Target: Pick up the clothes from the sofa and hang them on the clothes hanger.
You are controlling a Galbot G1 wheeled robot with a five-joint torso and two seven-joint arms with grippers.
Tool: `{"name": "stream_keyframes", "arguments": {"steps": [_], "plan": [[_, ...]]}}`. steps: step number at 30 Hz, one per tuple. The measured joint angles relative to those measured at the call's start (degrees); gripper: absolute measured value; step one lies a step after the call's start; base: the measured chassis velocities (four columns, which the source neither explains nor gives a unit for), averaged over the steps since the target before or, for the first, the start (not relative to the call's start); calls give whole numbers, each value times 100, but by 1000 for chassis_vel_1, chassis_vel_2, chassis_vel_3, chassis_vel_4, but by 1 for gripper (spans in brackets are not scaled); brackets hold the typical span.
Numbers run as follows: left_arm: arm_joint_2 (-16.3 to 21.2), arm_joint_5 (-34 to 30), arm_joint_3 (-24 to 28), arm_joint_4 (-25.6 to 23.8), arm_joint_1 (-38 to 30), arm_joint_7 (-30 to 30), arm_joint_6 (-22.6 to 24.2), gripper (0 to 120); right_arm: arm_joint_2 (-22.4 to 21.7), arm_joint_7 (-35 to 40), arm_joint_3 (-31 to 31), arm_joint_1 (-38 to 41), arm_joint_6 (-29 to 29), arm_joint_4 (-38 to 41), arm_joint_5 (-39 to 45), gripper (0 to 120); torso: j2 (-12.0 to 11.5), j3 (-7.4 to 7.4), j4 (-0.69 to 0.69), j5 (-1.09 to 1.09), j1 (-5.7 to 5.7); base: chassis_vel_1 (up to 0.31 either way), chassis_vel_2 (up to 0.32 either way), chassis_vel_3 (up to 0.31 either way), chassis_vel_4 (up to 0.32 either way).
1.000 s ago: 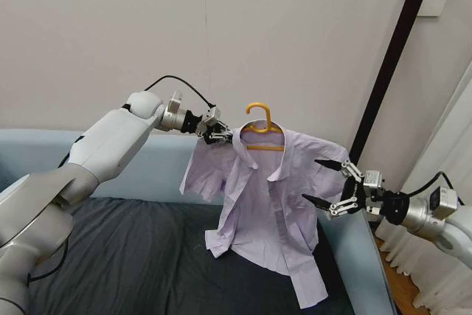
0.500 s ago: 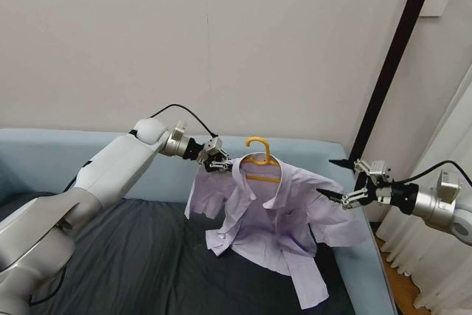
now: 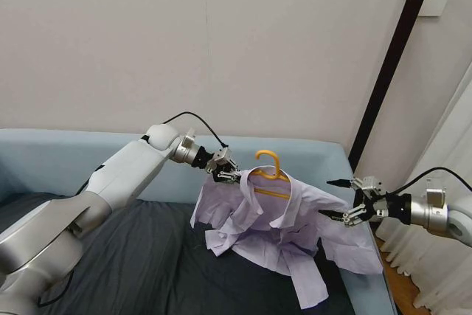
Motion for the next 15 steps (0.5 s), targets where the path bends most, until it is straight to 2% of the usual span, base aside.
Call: {"name": "stream_keyframes", "arguments": {"steps": [1,2,6,8,11,13,15], "plan": [[-10,6,1,-2,-5,-2,-1,2,55,-17,1,-29,7,0,-26,87,0,0,0,1,0,0,0,0,0],[-10,6,1,-2,-5,-2,-1,2,55,-17,1,-29,7,0,-26,87,0,0,0,1,0,0,0,0,0],[-15,25,39,-64,3,-2,0,2,127,-113,10,0,20,-18,-44,68,0,0,2,0,0,0,0,0,0],[-15,27,41,-66,6,-2,1,2,128,-116,11,3,21,-20,-43,66,0,0,1,0,0,0,0,0,0],[-5,41,50,-84,44,-1,4,2,130,-192,26,11,43,-31,-36,50,0,0,1,0,0,0,0,0,0],[-6,45,51,-84,49,0,4,2,131,-202,28,11,52,-31,-36,48,0,0,1,-1,0,0,0,0,0],[-22,66,51,-77,55,8,4,2,134,-215,31,12,79,-30,-41,39,0,0,2,-1,0,0,0,0,0]]}}
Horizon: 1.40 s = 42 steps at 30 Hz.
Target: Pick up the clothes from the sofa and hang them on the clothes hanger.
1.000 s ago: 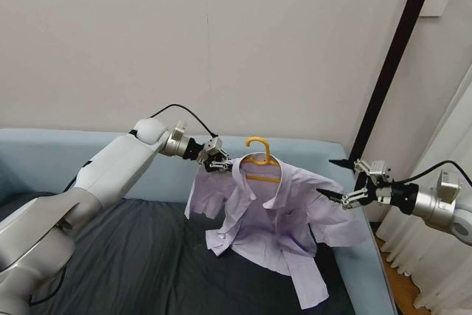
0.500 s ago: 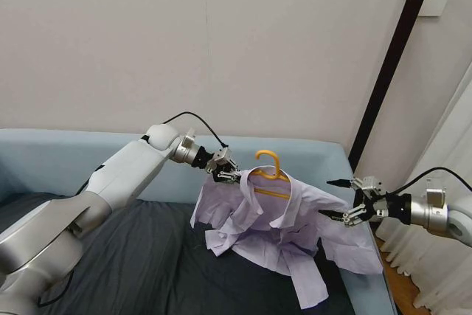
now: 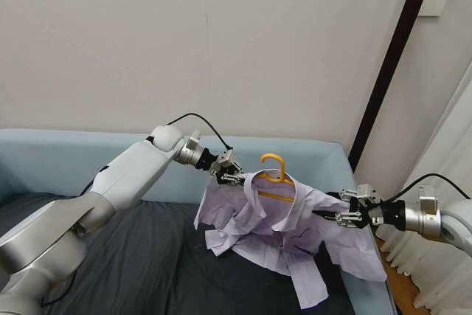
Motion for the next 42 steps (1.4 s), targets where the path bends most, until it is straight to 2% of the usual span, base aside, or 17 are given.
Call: {"name": "stream_keyframes", "arguments": {"steps": [2,4,6,8,17,21,23,24,27,28,31,33,36,37,39,40,42], "plan": [[-47,33,0,43,0,19,-3,2,0,-39,18,20,11,4,-30,27,0,0,-1,0,0,0,0,0,0],[-59,35,-2,57,-1,23,-6,2,0,-56,21,24,11,5,-36,26,0,0,-2,0,0,0,0,0,0],[-99,37,-10,101,-17,28,-20,2,3,-96,34,31,11,3,-61,19,0,0,-2,0,0,0,0,0,0],[-149,40,-24,182,-67,60,-45,2,46,-119,50,16,10,-5,-70,7,0,0,-2,0,0,0,0,0,0],[-156,44,-59,253,-107,128,-57,2,214,87,88,-59,-86,27,41,7,0,0,-1,0,0,0,0,0,0],[-109,-179,-80,252,-133,212,-223,14,221,109,106,-61,-328,88,533,7,0,0,-1,1,0,0,0,0,0],[-66,-312,-100,295,-184,210,-393,26,93,10,100,-2,-443,85,746,7,0,0,-1,-1,0,0,0,0,0],[-66,-312,-100,295,-184,210,-393,26,93,10,100,-2,-443,85,746,7,0,0,-1,-1,0,0,0,0,0],[38,-693,-142,316,-294,197,-504,39,-142,-40,94,53,-584,142,1136,7,0,0,-1,0,0,0,0,0,0],[38,-693,-142,316,-294,197,-504,39,-142,-40,94,53,-584,142,1136,7,0,0,-1,0,0,0,0,0,0],[265,-1350,-211,262,-401,145,-549,54,-461,69,173,130,-717,299,1441,7,0,0,-2,0,0,0,0,0,0],[358,-1563,-257,223,-410,87,-554,57,-541,129,214,186,-773,350,1507,7,0,0,-3,0,0,0,0,0,0],[685,-2133,-494,51,-257,-299,-570,70,-692,686,420,346,-1008,634,1839,7,0,0,-2,1,-1,0,0,0,0],[685,-2133,-494,51,-257,-299,-570,70,-692,686,420,346,-1008,634,1839,7,0,0,-2,1,-1,0,0,0,0],[1094,-2678,-797,-435,217,-922,-542,82,-661,1266,856,336,-1199,932,1976,7,0,-1,0,-6,0,0,0,0,0],[1094,-2678,-797,-435,217,-922,-542,82,-661,1266,856,336,-1199,932,1976,7,0,-1,0,-6,0,0,0,0,0],[1376,-3024,-1327,-1040,833,-1436,-451,91,-438,1814,1120,244,-1224,1111,1850,7,0,0,3,-8,0,0,0,0,0]]}}
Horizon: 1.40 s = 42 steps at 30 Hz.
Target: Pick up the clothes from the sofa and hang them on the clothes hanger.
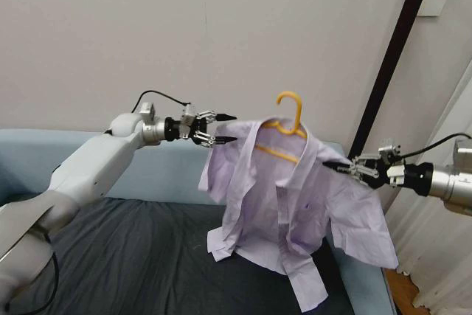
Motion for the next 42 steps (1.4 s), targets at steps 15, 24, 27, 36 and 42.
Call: {"name": "stream_keyframes", "arguments": {"steps": [15,24,27,36,42], "plan": [[524,193,-1492,-2095,2372,-1441,129,100,1056,1604,-413,-8,69,-335,-503,7,0,0,-2,8,0,0,0,0,0],[-293,558,-2023,-3674,4241,-3719,171,100,865,2706,-847,599,-681,-125,515,7,0,-1,-2,6,0,0,0,0,0],[-601,826,-2043,-3909,4663,-4178,149,100,1241,2853,-849,604,-673,-294,486,7,0,0,-2,9,0,0,0,0,0],[-1291,1512,-2043,-4090,5318,-4835,118,100,1875,3288,-964,686,-647,-537,306,7,0,0,-4,9,0,0,0,0,0],[-1850,2226,-1938,-3899,5606,-5518,187,100,1450,4387,-1924,1411,-1048,-256,1163,7,0,0,-5,7,0,0,0,0,0]]}}
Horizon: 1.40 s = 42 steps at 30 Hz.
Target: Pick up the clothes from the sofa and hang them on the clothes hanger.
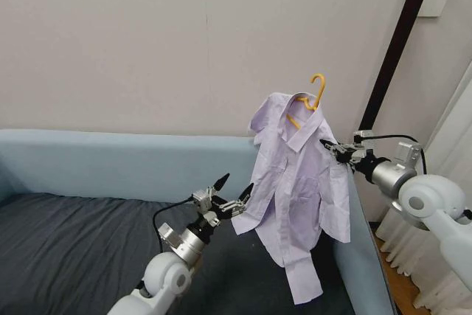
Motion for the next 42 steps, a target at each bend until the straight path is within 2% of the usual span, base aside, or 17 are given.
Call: {"name": "stream_keyframes", "arguments": {"steps": [2,7,12,15,18,22,24,25,29,31,34,36,37,41,42], "plan": [[-142,119,72,79,35,-203,28,100,-109,363,-398,362,-46,119,445,7,0,0,0,2,0,0,0,0,0],[-383,217,176,269,26,-409,77,100,-145,820,-801,988,-122,380,1013,7,0,0,3,-1,0,0,0,0,0],[-481,206,215,437,-27,-490,102,100,-221,1076,-935,1282,-215,657,1318,7,0,0,1,1,0,0,0,0,0],[-496,128,223,567,-104,-498,102,100,-291,1244,-1007,1523,-353,849,1562,7,0,0,0,1,0,0,0,0,0],[-510,-250,204,715,-239,-455,75,100,-318,1292,-1118,1880,-504,932,1755,7,0,0,2,1,0,0,0,0,0],[-534,-659,157,896,-337,-17,17,100,-293,1293,-1152,2090,-558,939,1856,7,0,0,2,0,0,0,0,0,0],[-540,-784,123,1044,-388,468,-40,98,-265,1292,-1153,2147,-560,957,1868,7,0,0,2,1,0,0,0,0,0],[-546,-846,105,1217,-439,925,-79,97,-241,1287,-1153,2163,-560,978,1868,7,0,0,2,1,0,0,0,0,0],[-601,-960,101,1578,-583,1490,-140,94,-215,1246,-1149,2164,-560,995,1852,7,0,1,2,1,0,0,0,0,0],[-678,-1047,99,1792,-703,1617,-203,84,-218,1199,-1133,2145,-559,997,1822,7,0,1,2,1,0,0,0,0,0],[-726,-1127,99,1901,-776,1633,-248,78,-232,1163,-1107,2122,-557,997,1802,7,0,1,1,1,0,0,0,0,0],[-764,-1230,98,2025,-865,1689,-308,67,-256,1111,-1062,2096,-553,997,1774,7,0,0,1,1,0,0,0,0,0],[-764,-1230,98,2025,-865,1689,-308,67,-256,1111,-1062,2096,-553,997,1774,7,0,0,1,1,0,0,0,0,0],[-760,-1342,69,2282,-1038,1954,-358,53,-296,970,-997,2068,-542,997,1721,7,0,1,1,1,0,0,0,0,0],[-754,-1361,62,2366,-1099,2023,-368,55,-301,933,-987,2065,-540,997,1703,7,0,1,1,1,0,0,0,0,0]]}}
